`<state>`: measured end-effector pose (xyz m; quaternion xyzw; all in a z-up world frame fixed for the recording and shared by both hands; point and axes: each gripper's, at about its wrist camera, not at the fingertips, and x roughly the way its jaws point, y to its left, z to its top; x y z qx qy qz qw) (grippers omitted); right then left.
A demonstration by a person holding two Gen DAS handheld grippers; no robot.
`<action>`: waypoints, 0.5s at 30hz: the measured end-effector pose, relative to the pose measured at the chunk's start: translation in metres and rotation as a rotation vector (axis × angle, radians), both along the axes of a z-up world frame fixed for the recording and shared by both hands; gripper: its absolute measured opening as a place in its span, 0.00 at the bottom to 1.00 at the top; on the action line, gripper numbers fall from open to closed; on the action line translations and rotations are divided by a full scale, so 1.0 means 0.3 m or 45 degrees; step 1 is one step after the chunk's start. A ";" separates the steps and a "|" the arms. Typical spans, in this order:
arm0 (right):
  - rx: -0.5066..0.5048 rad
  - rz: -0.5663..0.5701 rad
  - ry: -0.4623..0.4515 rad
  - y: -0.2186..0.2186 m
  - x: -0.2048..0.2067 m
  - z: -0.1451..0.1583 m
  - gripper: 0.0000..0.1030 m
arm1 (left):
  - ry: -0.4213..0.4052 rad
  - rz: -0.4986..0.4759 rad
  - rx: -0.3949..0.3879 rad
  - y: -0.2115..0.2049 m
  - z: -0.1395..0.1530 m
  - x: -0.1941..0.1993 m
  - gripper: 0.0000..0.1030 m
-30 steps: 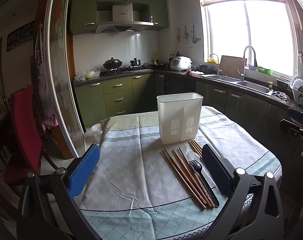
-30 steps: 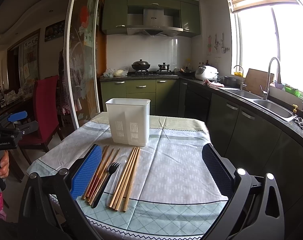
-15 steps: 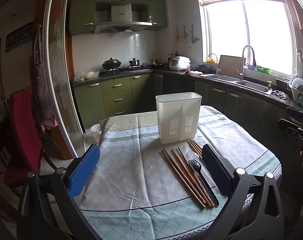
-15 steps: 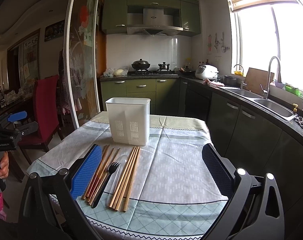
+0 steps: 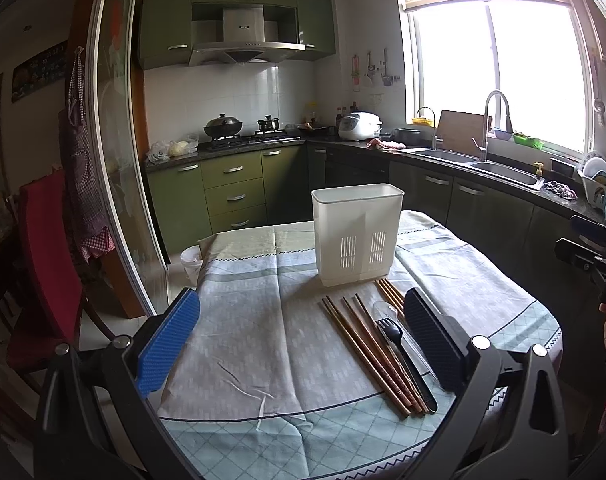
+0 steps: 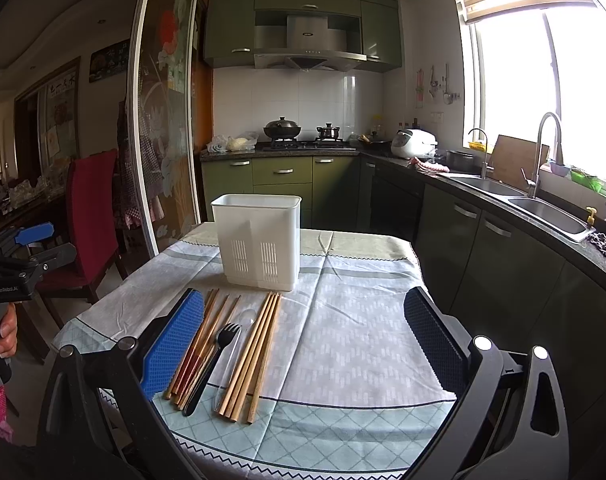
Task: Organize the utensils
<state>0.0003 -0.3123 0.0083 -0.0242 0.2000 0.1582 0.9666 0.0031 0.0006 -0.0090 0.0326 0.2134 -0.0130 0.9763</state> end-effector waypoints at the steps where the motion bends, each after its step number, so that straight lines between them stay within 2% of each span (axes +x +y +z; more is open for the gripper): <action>1: 0.000 -0.001 0.000 0.002 0.000 -0.002 0.96 | 0.000 0.000 -0.001 0.000 0.000 0.000 0.94; 11: -0.001 -0.002 0.005 0.002 0.004 -0.007 0.96 | 0.038 -0.005 -0.025 0.005 -0.012 0.021 0.94; 15: -0.002 -0.009 0.026 0.002 0.021 -0.026 0.96 | 0.072 -0.002 0.007 -0.013 -0.018 0.046 0.94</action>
